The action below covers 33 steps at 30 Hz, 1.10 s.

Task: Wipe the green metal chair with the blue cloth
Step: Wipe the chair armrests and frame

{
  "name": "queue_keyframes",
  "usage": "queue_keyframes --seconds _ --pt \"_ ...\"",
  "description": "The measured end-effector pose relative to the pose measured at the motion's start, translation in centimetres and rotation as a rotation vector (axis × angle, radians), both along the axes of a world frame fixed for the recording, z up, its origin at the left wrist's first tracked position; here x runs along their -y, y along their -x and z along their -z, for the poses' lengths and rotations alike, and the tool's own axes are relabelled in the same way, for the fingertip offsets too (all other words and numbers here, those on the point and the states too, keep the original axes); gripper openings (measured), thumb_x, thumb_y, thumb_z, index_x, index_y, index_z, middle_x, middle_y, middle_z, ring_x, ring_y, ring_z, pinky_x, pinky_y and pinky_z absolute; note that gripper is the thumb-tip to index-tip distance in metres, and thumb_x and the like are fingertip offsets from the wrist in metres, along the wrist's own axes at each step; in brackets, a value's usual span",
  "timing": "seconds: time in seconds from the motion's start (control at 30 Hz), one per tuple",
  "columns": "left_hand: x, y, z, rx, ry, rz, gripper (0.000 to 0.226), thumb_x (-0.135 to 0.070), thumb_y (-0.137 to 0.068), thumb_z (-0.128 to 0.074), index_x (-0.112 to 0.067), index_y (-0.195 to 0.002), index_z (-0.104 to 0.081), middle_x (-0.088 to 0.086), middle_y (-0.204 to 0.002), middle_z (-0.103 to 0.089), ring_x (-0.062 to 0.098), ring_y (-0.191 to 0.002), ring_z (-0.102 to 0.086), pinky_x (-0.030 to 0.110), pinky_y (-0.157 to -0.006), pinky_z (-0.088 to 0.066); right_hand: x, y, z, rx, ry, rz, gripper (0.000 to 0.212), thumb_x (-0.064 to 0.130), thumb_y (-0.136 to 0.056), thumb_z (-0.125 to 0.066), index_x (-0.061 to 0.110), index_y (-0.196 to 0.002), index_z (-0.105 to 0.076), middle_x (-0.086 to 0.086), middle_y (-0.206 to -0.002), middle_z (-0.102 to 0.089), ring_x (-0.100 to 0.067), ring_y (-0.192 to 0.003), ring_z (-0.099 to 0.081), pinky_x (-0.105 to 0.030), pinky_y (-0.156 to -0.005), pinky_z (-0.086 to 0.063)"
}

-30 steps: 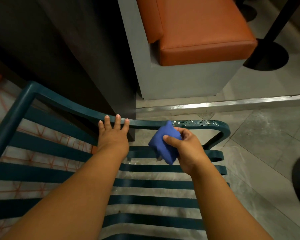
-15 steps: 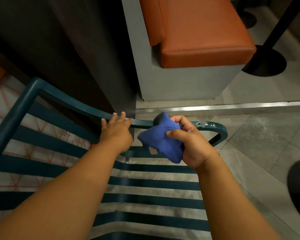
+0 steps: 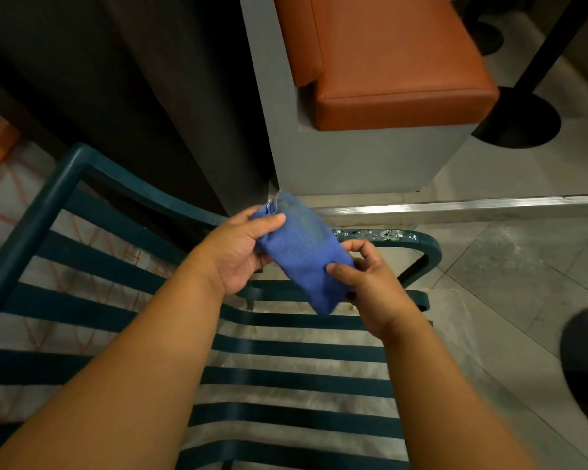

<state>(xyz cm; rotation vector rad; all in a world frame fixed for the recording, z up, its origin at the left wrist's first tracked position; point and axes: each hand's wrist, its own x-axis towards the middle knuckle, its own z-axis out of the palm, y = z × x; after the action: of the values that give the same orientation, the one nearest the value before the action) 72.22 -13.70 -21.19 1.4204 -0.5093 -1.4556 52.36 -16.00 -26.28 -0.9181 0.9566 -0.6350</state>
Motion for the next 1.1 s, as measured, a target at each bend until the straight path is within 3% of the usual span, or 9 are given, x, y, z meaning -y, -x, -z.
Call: queue_keyframes --seconds 0.17,0.33,0.43,0.53,0.6,0.67,0.8,1.0,1.1 --pt "-1.0 2.8 -2.5 0.443 0.128 0.169 0.015 -0.013 -0.087 -0.064 -0.024 -0.097 -0.067 -0.003 -0.095 -0.068 0.009 -0.086 -0.064 0.02 -0.072 -0.05 -1.5 -1.7 0.3 -0.065 -0.277 0.21 0.024 0.034 -0.096 -0.051 0.023 -0.117 -0.055 -0.007 -0.121 -0.056 -0.027 -0.11 -0.054 -0.044 -0.095 -0.046" --pt "-2.7 5.4 -2.7 0.928 0.183 0.599 0.021 -0.025 -0.082 -0.071 -0.032 -0.102 -0.068 -0.005 -0.096 -0.055 0.013 -0.088 -0.059 0.032 -0.082 -0.051 -2.0 -2.6 -0.4 0.501 -0.653 0.184 0.059 0.056 -0.092 -0.041 0.006 -0.105 -0.069 -0.022 -0.111 -0.066 -0.037 -0.101 -0.064 -0.051 -0.089 -0.05" --pt "-3.6 6.3 -2.3 0.864 0.117 0.814 0.033 -0.031 -0.078 -0.075 -0.031 -0.11 -0.066 -0.012 -0.095 -0.056 -0.001 -0.084 -0.055 0.018 -0.081 -0.047 -2.4 -2.3 0.1 0.666 -0.712 0.221 0.069 0.057 -0.094 -0.034 0.001 -0.085 -0.074 -0.02 -0.09 -0.071 -0.034 -0.081 -0.071 -0.044 -0.07 -0.059" --pt "-3.6 6.1 -2.5 0.541 0.066 0.629 0.026 -0.038 -0.079 -0.071 -0.027 -0.102 -0.07 -0.003 -0.091 -0.065 0.006 -0.077 -0.061 0.022 -0.074 -0.053 -2.7 -1.2 0.9 0.666 -0.644 0.284 0.057 0.052 -0.096 -0.033 0.006 -0.098 -0.067 -0.014 -0.089 -0.072 -0.028 -0.08 -0.071 -0.039 -0.071 -0.059" --pt "-2.9 5.3 -1.9 0.572 0.039 0.432 0.016 -0.036 -0.089 -0.06 -0.026 -0.098 -0.07 -0.005 -0.087 -0.067 0.004 -0.076 -0.061 0.021 -0.072 -0.05 -2.6 -0.5 0.8 0.579 -0.596 0.273 0.053 0.052 -0.091 -0.044 0.007 -0.109 -0.067 -0.014 -0.103 -0.071 -0.029 -0.092 -0.067 -0.041 -0.083 -0.052" --pt "-1.8 3.9 -0.9 0.896 -0.009 0.359 0.017 -0.032 -0.095 -0.052 -0.028 -0.105 -0.066 -0.008 -0.099 -0.065 0.007 -0.089 -0.06 0.025 -0.079 -0.047 -2.1 0.2 0.3 0.472 -0.55 0.265 0.051 0.05 -0.084 -0.056 0.011 -0.116 -0.066 -0.016 -0.113 -0.068 -0.033 -0.103 -0.06 -0.042 -0.09 -0.043" --pt "-0.1 1.2 0.7 1.349 -0.147 0.516 0.035 -0.025 -0.099 -0.042 -0.03 -0.134 -0.047 -0.006 -0.141 -0.042 0.018 -0.123 -0.044 0.034 -0.097 -0.04 0.0 1.3 -1.4 0.274 -0.189 0.327 0.024 0.031 -0.095 -0.052 0.027 -0.117 -0.061 -0.007 -0.111 -0.071 -0.025 -0.104 -0.066 -0.041 -0.09 -0.052" --pt "1.8 -0.6 3.6 1.513 -0.319 0.887 0.065 -0.01 -0.097 -0.044 -0.03 -0.151 -0.012 -0.005 -0.16 0.004 0.022 -0.147 0.001 0.05 -0.117 -0.01 4.6 -2.4 -0.2 -0.541 0.775 0.153 0.041 0.022 -0.096 -0.05 0.03 -0.137 -0.048 -0.002 -0.146 -0.044 -0.019 -0.13 -0.042 -0.034 -0.11 -0.031" --pt "2.4 -0.1 5.0 1.541 -0.345 0.935 0.071 -0.009 -0.095 -0.044 -0.032 -0.151 -0.006 -0.004 -0.16 0.008 0.023 -0.147 0.007 0.053 -0.117 -0.004 6.1 -4.5 3.7 -0.989 0.952 -0.277 0.052 0.028 -0.098 -0.045 0.026 -0.148 -0.029 -0.003 -0.159 -0.016 -0.024 -0.145 -0.014 -0.044 -0.117 -0.013"
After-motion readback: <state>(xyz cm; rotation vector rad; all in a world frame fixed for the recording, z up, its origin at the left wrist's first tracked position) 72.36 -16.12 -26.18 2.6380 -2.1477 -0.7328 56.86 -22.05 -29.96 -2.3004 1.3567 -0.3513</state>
